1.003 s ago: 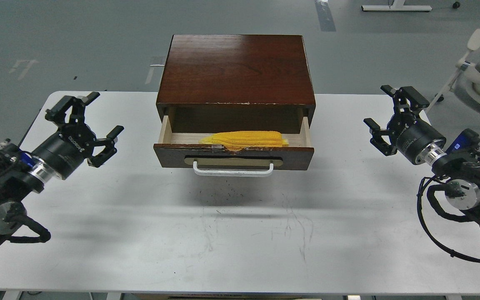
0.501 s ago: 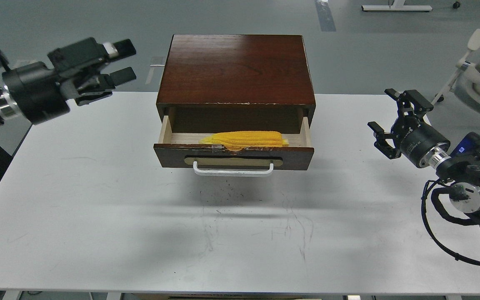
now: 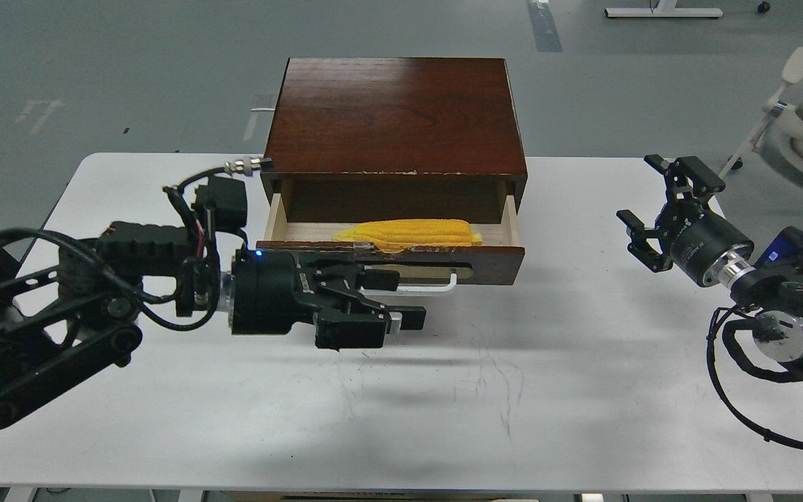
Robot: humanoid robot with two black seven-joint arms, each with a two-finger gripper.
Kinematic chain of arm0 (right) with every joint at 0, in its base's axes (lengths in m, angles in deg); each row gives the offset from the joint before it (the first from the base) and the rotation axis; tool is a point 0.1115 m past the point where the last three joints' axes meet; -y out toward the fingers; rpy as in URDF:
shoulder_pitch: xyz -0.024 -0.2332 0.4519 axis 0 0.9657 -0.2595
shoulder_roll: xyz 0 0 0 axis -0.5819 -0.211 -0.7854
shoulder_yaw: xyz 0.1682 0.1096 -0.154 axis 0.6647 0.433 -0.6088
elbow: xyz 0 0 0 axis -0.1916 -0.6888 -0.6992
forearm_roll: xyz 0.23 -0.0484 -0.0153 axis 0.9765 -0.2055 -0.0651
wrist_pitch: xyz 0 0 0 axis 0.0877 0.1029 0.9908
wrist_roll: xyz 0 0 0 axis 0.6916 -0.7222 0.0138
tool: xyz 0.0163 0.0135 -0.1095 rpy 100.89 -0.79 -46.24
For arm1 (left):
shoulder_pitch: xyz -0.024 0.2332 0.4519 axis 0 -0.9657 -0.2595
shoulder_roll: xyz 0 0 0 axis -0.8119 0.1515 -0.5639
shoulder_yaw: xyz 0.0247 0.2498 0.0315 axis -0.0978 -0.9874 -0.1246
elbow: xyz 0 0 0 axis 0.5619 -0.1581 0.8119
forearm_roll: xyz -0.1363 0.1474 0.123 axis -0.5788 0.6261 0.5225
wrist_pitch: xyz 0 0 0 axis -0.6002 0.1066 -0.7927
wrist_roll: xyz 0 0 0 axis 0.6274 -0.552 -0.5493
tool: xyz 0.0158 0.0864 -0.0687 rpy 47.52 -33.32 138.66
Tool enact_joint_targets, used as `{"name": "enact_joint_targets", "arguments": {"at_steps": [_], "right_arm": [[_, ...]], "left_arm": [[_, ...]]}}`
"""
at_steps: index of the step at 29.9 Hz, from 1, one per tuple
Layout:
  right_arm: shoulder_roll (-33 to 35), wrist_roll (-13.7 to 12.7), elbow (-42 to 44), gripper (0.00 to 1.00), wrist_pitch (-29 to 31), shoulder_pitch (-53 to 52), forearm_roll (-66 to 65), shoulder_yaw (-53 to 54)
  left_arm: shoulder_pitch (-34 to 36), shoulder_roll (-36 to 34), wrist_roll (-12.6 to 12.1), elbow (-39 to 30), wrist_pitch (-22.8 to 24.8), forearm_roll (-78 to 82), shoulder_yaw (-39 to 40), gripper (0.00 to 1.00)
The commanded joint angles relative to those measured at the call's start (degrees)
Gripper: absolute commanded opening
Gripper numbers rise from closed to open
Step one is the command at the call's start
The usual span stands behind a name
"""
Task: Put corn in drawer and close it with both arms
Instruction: 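Swing the left gripper toward the front of the drawer, then bring the left gripper up against the drawer's white handle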
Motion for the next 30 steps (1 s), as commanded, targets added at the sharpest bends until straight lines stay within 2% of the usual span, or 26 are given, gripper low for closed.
{"name": "enact_joint_targets", "arguments": {"at_steps": [1,10,18,30], "right_arm": [[0.28,0.00,-0.09,0.97,-0.03,0.40,-0.09,-0.14],[0.36,0.00,-0.17,0.97,-0.11,1.28,-0.18,-0.05],[0.36,0.00,-0.26,0.97,-0.03,1.89,-0.26,-0.22],[0.36,0.00,-0.26,0.97,-0.03,2.86,-0.44,-0.22]], "left_arm": [[-4.11,2.30,-0.02,1.05,-1.37,0.62,-1.92,0.00],[-11.24,7.66,-0.02,6.67,-5.33,-1.82,-1.13,0.00],[-11.43,9.07,-0.02,13.17,-5.94,-13.42,-0.61,0.00],[-11.07,11.09,-0.02,19.77,-5.86,-14.32,1.06,0.00]]}}
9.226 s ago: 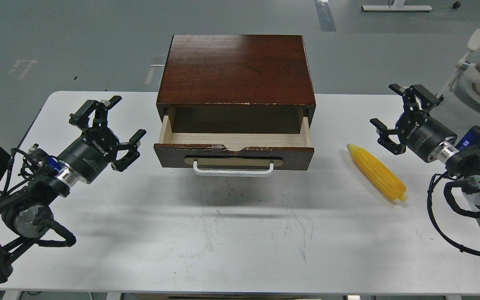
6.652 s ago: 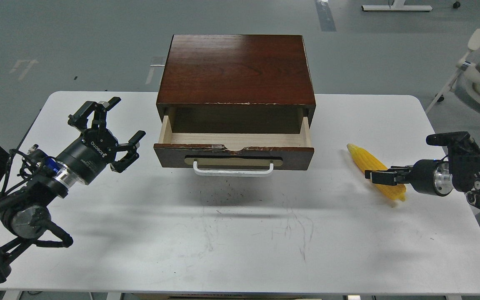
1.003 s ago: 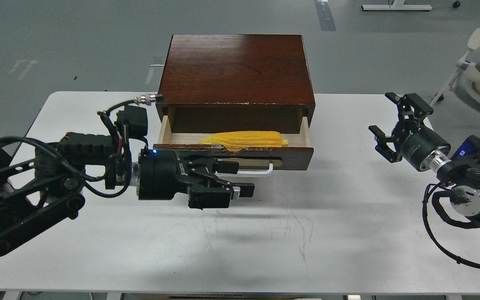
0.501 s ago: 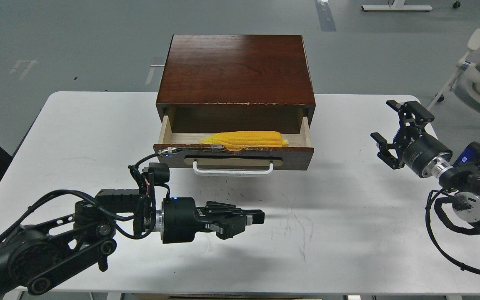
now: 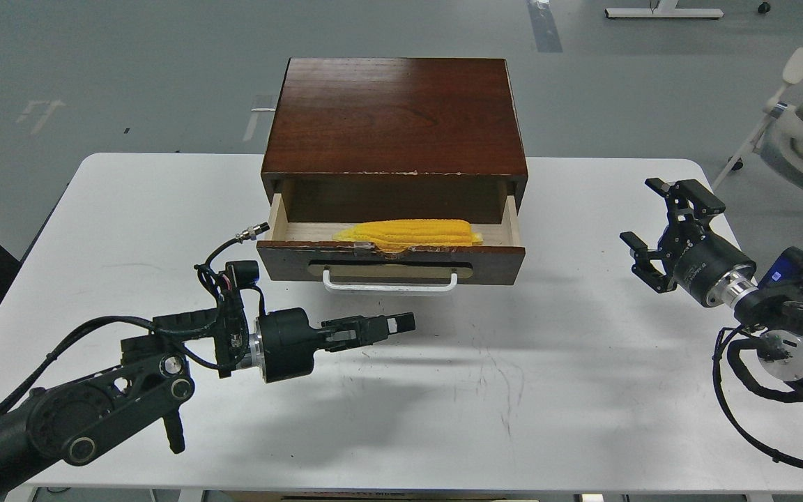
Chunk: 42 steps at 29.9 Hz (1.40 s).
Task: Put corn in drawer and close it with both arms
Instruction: 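Bring the left gripper up against the drawer's white handle, then push the drawer shut with the left gripper, away from the robot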
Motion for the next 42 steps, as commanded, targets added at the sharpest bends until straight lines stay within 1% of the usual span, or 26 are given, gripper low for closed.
{"name": "enact_joint_targets", "arguments": {"at_steps": [1,13,35,42], "right_arm": [[0.00,0.00,-0.02,0.97,0.00,0.27,0.01,0.00],[0.09,0.00,-0.02,0.97,0.09,0.89,-0.16,-0.09],[0.00,0.00,-0.37,0.97,0.00,1.41,-0.16,0.00],[0.09,0.00,-0.37,0.97,0.00,1.59,-0.16,0.09]], "left_arm": [[0.36,0.84,0.01,1.35,0.03,0.00,0.62,0.00],[1.33,0.75,0.01,1.62,0.56,-2.02,1.15,0.00],[4.58,1.10,0.01,8.30,0.65,-5.97,1.41,0.00],[7.30,1.10,0.01,11.90,1.09,-7.73,1.23,0.00]]}}
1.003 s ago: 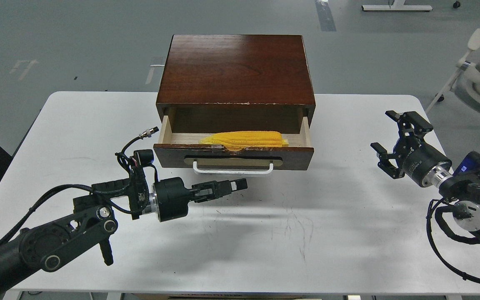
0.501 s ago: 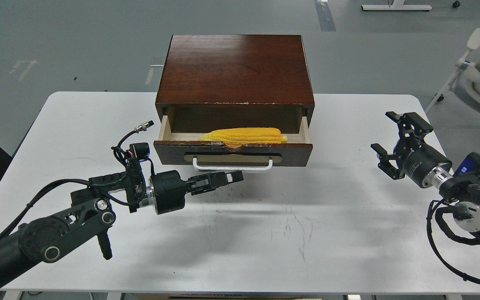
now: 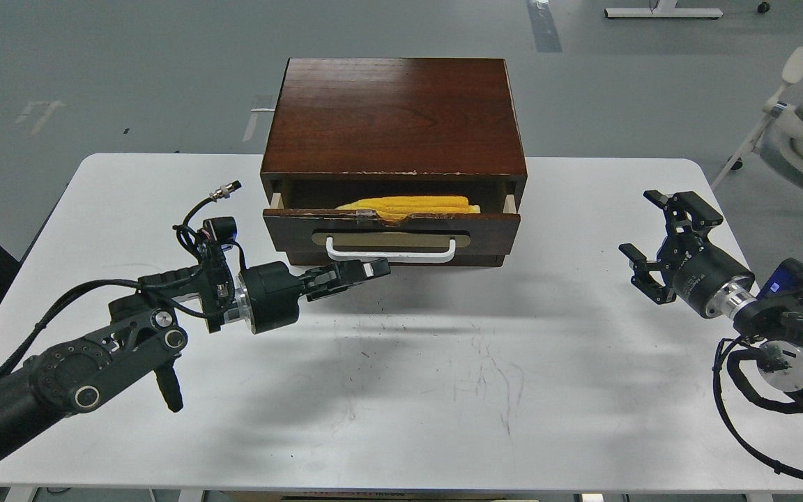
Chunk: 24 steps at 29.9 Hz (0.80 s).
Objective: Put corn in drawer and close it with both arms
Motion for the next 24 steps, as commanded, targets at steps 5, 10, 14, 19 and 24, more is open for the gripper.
{"name": "enact_joint_targets", "arguments": {"at_steps": [5,10,14,19,24], "right_arm": [[0.05,0.00,0.01,0.97,0.00,0.16,0.00,0.10],[0.49,0.00,-0.08,0.97,0.00,0.25,0.00,0.19],[0.58,0.00,-0.08,0.97,0.00,0.69,0.00,0.36],[1.28,0.00,-0.08,0.97,0.00,1.04,0.00,0.45],[1.37,0.00,-0.17,0.97,0.09,1.48,0.00,0.54]], "left_arm": [[1.90,0.08,0.02,3.00,0.62,-1.69,-0.47,0.00],[2.86,1.75,0.02,6.08,0.97,-1.69,-0.29,0.00],[4.18,2.89,0.02,8.80,1.06,-1.78,-0.56,0.00],[4.89,3.07,0.02,10.47,1.06,-1.86,-0.38,0.00],[5.06,3.07,0.02,10.83,1.24,-3.62,-0.38,0.00]]}}
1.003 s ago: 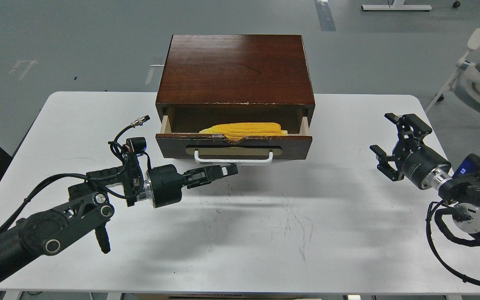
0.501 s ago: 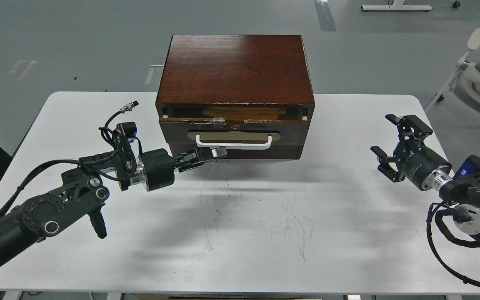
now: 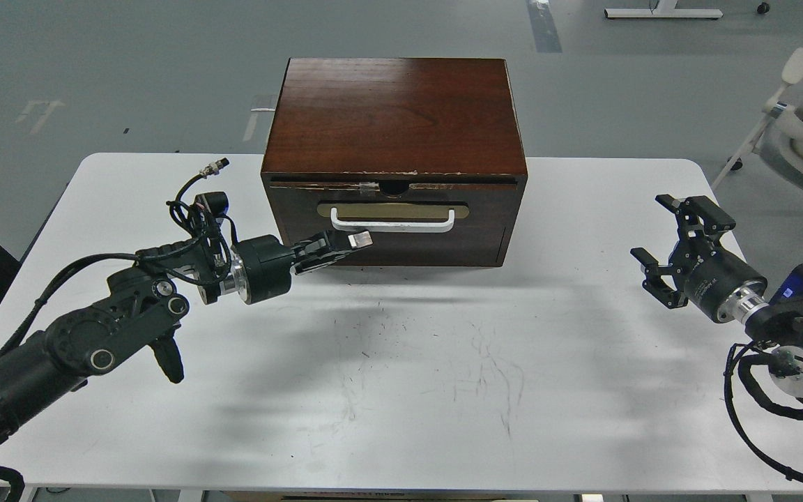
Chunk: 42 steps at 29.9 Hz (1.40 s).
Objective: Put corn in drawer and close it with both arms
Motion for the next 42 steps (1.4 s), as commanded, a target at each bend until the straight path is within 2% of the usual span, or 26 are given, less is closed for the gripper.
{"name": "enact_joint_targets", "arguments": {"at_steps": [1,15,17,21,23,24,25,26,27,28,31,37,42], "right_arm": [[0.03,0.00,-0.05,0.97,0.09,0.18,0.00,0.02],[0.03,0.00,-0.14,0.97,0.09,0.44,0.00,0.11],[0.12,0.00,-0.14,0.97,0.09,0.44,0.00,0.20],[0.99,0.00,-1.62,0.97,0.18,0.35,0.09,0.55],[1.70,0.00,-2.24,0.97,0.18,0.27,0.09,1.51],[1.79,0.00,-2.25,0.97,0.18,0.00,0.00,1.78],[1.79,0.00,-1.99,0.97,0.18,-0.35,0.00,1.78],[1.79,0.00,-1.98,0.97,0.18,-0.35,0.00,1.78],[1.70,0.00,-1.98,0.97,0.18,-0.61,0.00,1.78],[1.53,0.00,-1.98,0.97,0.18,-0.70,0.00,1.87],[1.18,0.00,-1.90,0.97,-0.26,-1.40,0.00,1.96],[-0.58,0.00,-1.37,1.00,-0.88,-1.67,0.00,3.53],[-4.09,0.00,-0.40,1.00,-3.77,-1.67,0.00,4.68]], "left_arm": [[0.11,0.01,0.04,0.21,-0.07,-1.06,0.15,0.00],[0.47,-0.25,0.04,0.13,0.81,-3.34,-0.46,0.00],[-0.85,-2.35,0.04,-4.59,5.52,-4.74,-0.64,0.00],[-4.53,-9.11,0.04,-11.80,5.52,-5.10,0.24,0.00],[-5.16,-12.37,0.04,-15.86,5.52,-7.55,0.33,0.18],[-5.16,-15.08,0.04,-17.70,5.52,-10.96,0.33,0.35],[-5.16,-17.37,0.04,-19.02,5.52,-15.95,0.33,0.60],[-5.16,-17.39,0.04,-19.03,5.52,-16.00,0.33,0.60],[-5.16,-19.13,0.04,-19.90,5.52,-22.00,0.51,0.88],[-4.99,-20.11,0.04,-20.00,5.52,-27.89,1.03,1.00],[-5.07,-21.26,0.04,-19.30,5.52,-38.99,5.76,1.00],[-5.51,-21.26,0.04,-14.20,5.52,-44.91,7.63,1.00],[-9.72,-19.60,0.04,-8.24,0.29,-51.75,7.28,1.00]]}}
